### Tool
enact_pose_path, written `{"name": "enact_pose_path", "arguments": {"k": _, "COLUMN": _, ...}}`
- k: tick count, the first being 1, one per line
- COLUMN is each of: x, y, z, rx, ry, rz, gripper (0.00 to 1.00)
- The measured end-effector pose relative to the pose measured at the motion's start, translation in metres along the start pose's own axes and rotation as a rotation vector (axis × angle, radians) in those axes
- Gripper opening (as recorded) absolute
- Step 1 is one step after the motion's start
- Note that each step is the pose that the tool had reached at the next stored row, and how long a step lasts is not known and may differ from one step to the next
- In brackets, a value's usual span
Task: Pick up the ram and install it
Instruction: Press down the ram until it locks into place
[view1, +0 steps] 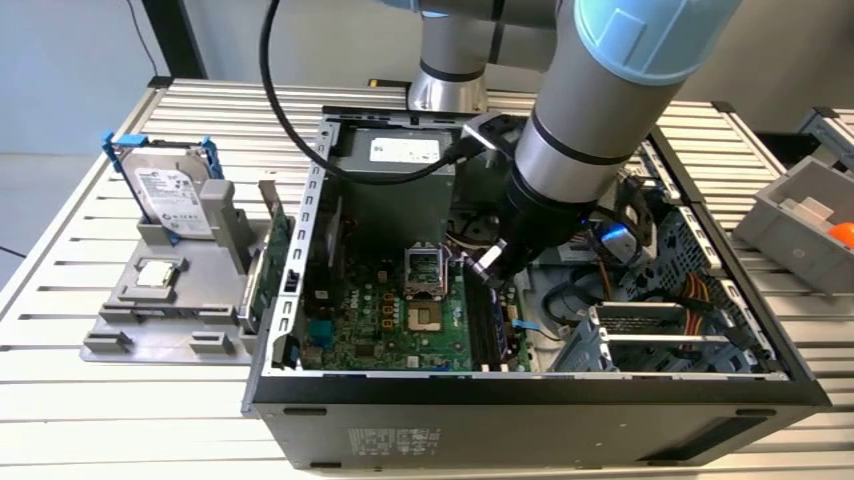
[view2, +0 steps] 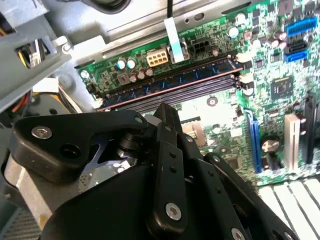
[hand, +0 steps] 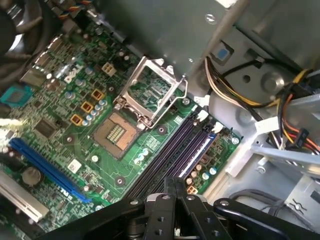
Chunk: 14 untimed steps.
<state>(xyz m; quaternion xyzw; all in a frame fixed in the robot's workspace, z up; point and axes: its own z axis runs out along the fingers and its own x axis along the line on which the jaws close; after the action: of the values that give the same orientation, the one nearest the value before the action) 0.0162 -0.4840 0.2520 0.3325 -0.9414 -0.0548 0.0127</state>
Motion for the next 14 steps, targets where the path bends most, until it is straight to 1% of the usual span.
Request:
{"name": "enact_pose_path", "arguments": {"k": 3, "x": 0.0000, "y": 0.0000, "z": -0.0001, "rx": 0.0004, "ry": 0.0049, "rz": -0.053, "gripper": 0.00}}
{"name": "enact_pose_path", "arguments": {"k": 5, "x": 0.0000, "y": 0.0000, "z": 0.0000, "rx": 0.0014, "ry": 0.0066, "rz": -0.085, "gripper": 0.00}}
{"name": "enact_pose_path", "arguments": {"k": 9, "x": 0.0000, "y": -0.0001, "z": -0.0001, "rx": 0.0053, "ry": 0.0077, "rz": -0.144, "gripper": 0.00}}
{"name": "enact_pose_path", "arguments": {"k": 14, "x": 0.0000, "y": -0.0004, "z": -0.0002, "rx": 0.0089, "ry": 0.0090, "rz": -0.208, "gripper": 0.00}}
